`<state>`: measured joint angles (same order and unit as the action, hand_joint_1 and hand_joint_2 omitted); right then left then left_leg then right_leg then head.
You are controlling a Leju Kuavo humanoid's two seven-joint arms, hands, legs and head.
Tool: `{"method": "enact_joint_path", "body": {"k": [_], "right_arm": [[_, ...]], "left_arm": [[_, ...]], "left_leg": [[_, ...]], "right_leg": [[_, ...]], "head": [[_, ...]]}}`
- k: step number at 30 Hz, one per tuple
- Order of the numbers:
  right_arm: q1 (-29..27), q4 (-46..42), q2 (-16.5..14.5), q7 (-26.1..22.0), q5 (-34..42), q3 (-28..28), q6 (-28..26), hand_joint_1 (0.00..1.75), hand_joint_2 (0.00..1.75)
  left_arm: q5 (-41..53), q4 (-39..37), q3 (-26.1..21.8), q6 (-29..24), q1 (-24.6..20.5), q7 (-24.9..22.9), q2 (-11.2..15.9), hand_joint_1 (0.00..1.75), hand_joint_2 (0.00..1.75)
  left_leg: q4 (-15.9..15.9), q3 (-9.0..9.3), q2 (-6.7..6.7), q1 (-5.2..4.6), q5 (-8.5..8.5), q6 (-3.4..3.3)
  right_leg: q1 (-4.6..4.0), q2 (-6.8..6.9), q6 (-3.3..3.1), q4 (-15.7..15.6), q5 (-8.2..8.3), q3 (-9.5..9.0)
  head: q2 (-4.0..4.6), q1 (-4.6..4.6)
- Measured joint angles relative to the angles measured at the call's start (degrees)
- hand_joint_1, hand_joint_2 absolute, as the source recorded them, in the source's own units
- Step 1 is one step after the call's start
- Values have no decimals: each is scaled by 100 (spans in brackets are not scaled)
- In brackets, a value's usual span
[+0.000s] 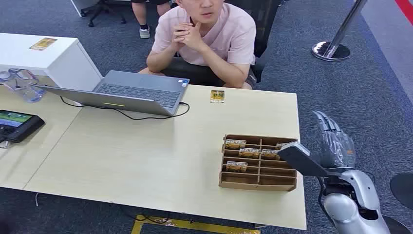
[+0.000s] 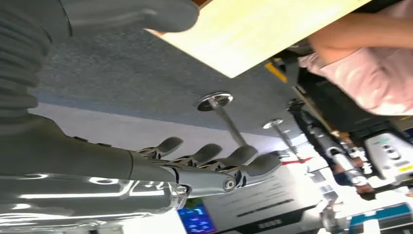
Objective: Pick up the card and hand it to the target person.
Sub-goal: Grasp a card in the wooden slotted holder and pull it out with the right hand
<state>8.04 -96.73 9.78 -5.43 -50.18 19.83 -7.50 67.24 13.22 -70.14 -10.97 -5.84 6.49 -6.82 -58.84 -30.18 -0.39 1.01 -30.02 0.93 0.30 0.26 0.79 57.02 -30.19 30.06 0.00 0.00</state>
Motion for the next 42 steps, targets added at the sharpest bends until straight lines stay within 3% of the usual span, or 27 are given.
{"method": "enact_joint_path", "body": {"k": [6,15,20,30,33,37,42], "right_arm": [[240,-33,78,258,-15,617,77,51,175],[509,47,157,503,32,1069,260,59,175],[572,167,215,669,-151,1176,187,71,175],[560,295,499,935,-427,1178,45,114,175],[497,296,568,1006,-496,1168,16,110,175],[339,246,649,1067,-592,1132,-20,84,175],[162,105,738,1105,-646,1031,-24,84,175]], "left_arm": [[-34,0,-28,0,0,-13,-5,0,0],[-49,0,-31,0,0,-15,-7,0,0],[-86,0,-57,-2,0,-15,-7,0,0],[-109,0,-75,-9,1,-15,-7,0,0],[-122,0,-80,-9,2,-15,-7,0,0],[-135,0,-103,-9,2,-15,-7,0,0],[-139,0,-118,-9,3,-17,-7,0,0]], "left_leg": [[0,1,-1,0,1,2],[0,1,-1,0,1,2],[0,1,-2,0,1,2],[0,2,-2,-1,1,2],[0,3,-2,-1,1,2],[0,4,-2,0,1,2],[0,4,-2,0,1,2]], "right_leg": [[0,1,0,1,0,0],[0,0,0,2,0,0],[0,1,0,2,0,0],[1,1,0,2,0,0],[1,1,0,2,0,1],[1,1,0,2,0,1],[1,1,0,2,0,1]], "head": [[0,0],[0,0],[0,1],[0,0],[0,0],[0,1],[0,0]]}}
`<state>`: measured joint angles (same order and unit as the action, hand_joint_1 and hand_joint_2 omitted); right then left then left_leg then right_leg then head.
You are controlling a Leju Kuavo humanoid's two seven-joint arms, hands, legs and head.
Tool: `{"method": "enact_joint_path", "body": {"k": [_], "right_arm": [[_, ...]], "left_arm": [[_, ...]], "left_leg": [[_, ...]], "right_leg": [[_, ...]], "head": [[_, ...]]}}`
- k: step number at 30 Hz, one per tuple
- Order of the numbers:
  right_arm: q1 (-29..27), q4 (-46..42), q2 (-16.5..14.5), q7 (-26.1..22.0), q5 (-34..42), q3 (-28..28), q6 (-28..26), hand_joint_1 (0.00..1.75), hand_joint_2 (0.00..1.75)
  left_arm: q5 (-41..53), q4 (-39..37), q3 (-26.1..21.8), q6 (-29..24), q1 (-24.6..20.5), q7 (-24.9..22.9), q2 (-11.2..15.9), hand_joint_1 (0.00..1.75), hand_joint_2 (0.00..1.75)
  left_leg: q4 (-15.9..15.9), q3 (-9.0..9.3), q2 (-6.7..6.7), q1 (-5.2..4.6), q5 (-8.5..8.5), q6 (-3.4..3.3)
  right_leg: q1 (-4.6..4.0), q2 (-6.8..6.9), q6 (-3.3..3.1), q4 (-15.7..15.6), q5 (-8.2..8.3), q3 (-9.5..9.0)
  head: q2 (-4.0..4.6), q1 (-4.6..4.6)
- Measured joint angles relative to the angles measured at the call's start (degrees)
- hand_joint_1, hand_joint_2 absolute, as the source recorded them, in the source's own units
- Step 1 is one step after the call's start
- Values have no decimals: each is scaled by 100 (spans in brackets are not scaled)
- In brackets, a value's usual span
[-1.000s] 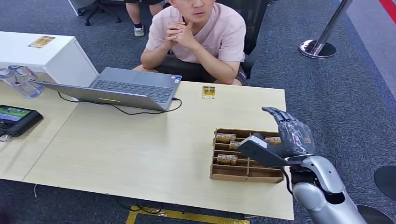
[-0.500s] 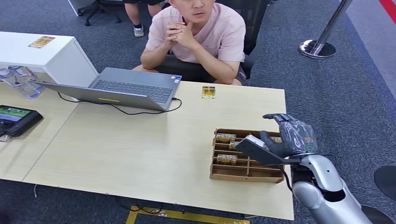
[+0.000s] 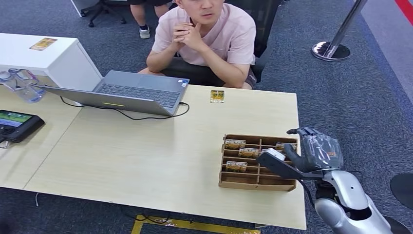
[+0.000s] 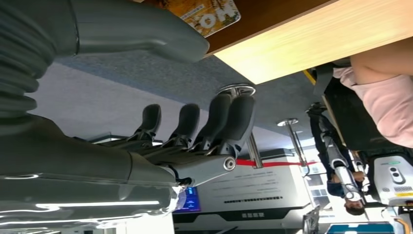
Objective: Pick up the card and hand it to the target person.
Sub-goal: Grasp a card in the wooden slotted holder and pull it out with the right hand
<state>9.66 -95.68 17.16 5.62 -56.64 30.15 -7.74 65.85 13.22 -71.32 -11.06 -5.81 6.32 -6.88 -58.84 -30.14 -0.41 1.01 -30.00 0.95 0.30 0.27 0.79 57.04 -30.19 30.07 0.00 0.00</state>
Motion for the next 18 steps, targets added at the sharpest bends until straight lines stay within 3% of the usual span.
{"method": "enact_joint_path", "body": {"k": [18], "right_arm": [[-119,-57,37,-51,-80,-23,292,86,175]], "left_arm": [[0,0,0,-5,1,-54,-5,0,0]], "left_leg": [[0,0,1,0,0,0]], "right_leg": [[0,-1,-1,1,1,0]], "head": [[0,0]]}}
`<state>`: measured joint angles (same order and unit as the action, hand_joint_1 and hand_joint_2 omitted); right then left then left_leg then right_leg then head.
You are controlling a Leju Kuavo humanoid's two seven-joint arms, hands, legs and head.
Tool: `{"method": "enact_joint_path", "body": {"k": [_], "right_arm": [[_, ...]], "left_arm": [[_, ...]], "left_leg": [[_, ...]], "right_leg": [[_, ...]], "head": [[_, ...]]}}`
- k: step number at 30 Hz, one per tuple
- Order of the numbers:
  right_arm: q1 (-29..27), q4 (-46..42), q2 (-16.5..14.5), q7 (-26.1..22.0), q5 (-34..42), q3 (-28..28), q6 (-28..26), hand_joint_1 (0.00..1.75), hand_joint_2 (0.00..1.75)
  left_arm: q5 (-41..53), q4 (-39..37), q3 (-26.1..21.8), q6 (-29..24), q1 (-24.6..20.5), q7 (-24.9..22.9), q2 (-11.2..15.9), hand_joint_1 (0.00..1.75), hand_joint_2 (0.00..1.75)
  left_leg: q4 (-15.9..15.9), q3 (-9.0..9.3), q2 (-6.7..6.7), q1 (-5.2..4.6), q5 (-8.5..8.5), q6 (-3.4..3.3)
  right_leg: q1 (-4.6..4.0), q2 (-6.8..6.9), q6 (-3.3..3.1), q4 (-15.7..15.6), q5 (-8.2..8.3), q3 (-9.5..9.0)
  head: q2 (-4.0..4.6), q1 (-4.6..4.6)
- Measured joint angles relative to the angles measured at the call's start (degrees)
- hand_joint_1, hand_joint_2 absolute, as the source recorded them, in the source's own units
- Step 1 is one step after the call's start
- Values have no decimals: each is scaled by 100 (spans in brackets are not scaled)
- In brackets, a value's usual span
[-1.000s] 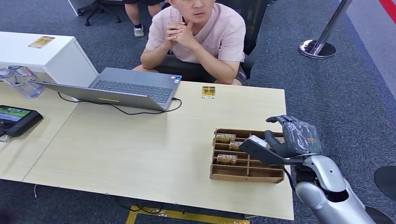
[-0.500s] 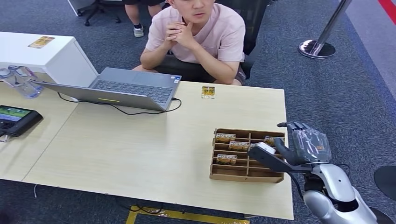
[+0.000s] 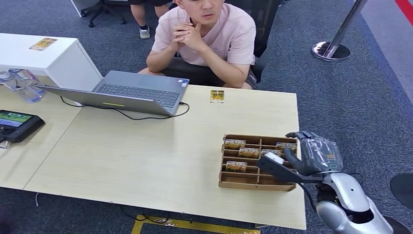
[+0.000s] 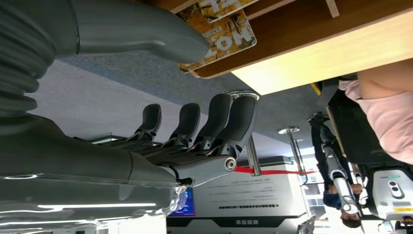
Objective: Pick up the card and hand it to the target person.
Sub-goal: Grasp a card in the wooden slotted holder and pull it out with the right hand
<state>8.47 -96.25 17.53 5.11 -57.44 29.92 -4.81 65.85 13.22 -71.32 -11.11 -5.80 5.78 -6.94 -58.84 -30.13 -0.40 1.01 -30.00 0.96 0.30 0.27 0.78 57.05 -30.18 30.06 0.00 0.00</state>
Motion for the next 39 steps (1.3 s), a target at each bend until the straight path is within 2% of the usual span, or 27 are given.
{"method": "enact_joint_path", "body": {"k": [34,39], "right_arm": [[128,459,-38,106,-55,63,125,91,175],[128,468,-38,107,-61,105,125,98,175]], "left_arm": [[-44,0,-55,-21,0,-34,-12,0,0],[-46,0,-55,-21,0,-30,-12,0,0]], "left_leg": [[0,0,-1,0,2,2],[0,1,-1,0,2,3]], "right_leg": [[0,0,0,2,0,0],[0,0,0,2,0,0]], "head": [[0,0],[0,0]]}}
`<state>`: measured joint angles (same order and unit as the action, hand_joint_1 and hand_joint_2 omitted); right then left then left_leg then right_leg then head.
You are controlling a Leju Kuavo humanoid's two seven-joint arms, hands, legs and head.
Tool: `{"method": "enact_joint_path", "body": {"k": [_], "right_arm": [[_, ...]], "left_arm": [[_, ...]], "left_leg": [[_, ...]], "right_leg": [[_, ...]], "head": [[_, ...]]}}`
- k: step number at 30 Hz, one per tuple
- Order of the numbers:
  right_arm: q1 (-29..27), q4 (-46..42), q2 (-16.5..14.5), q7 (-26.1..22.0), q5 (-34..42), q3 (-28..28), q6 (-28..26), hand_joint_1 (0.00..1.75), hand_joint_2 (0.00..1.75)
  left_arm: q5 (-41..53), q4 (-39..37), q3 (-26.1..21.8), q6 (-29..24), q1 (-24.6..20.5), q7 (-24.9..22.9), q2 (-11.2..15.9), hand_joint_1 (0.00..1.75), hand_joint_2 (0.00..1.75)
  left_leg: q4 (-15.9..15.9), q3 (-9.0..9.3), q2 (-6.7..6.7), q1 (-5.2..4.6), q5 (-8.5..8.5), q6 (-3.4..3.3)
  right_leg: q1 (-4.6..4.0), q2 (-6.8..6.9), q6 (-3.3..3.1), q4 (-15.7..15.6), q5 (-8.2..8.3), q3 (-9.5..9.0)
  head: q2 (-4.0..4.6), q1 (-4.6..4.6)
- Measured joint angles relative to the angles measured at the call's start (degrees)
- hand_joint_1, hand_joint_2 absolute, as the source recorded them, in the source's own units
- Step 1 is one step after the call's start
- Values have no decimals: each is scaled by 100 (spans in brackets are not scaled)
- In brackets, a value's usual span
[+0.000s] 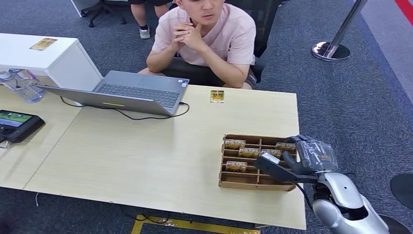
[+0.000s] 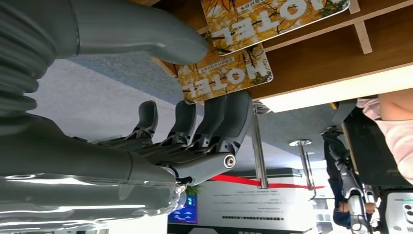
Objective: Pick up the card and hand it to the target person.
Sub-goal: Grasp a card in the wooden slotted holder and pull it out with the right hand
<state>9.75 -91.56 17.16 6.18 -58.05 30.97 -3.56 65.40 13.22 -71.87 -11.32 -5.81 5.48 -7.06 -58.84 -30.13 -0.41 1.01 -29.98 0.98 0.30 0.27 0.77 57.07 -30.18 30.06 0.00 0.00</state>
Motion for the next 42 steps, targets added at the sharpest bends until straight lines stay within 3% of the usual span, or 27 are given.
{"method": "enact_joint_path", "body": {"k": [14,18,19,26,30,42], "right_arm": [[7,73,0,1,-7,68,10,104,175],[25,99,0,1,-7,72,14,147,175],[33,102,0,1,-7,73,14,148,175],[58,116,0,1,-7,75,19,148,175],[62,125,0,1,-7,75,20,159,175],[49,127,0,9,-40,74,-34,154,175]], "left_arm": [[-7,0,0,-3,0,27,0,0,0],[-34,0,-1,-10,0,104,0,0,0],[-42,0,-2,1,0,148,0,0,0],[-58,0,-2,52,0,295,0,0,0],[-63,0,-3,53,0,307,0,0,0],[-123,0,-68,89,1,536,2,0,0]], "left_leg": [[0,0,0,0,0,0],[0,0,0,0,0,0],[0,1,0,0,0,0],[0,2,0,0,0,1],[0,3,0,0,1,2],[0,5,0,0,3,3]], "right_leg": [[0,0,0,0,0,0],[0,0,0,1,0,0],[0,0,0,1,0,0],[0,0,-1,1,1,0],[0,0,-3,1,3,-1],[0,-1,-4,2,3,-1]], "head": [[0,0],[0,0],[0,0],[0,0],[0,0],[0,0]]}}
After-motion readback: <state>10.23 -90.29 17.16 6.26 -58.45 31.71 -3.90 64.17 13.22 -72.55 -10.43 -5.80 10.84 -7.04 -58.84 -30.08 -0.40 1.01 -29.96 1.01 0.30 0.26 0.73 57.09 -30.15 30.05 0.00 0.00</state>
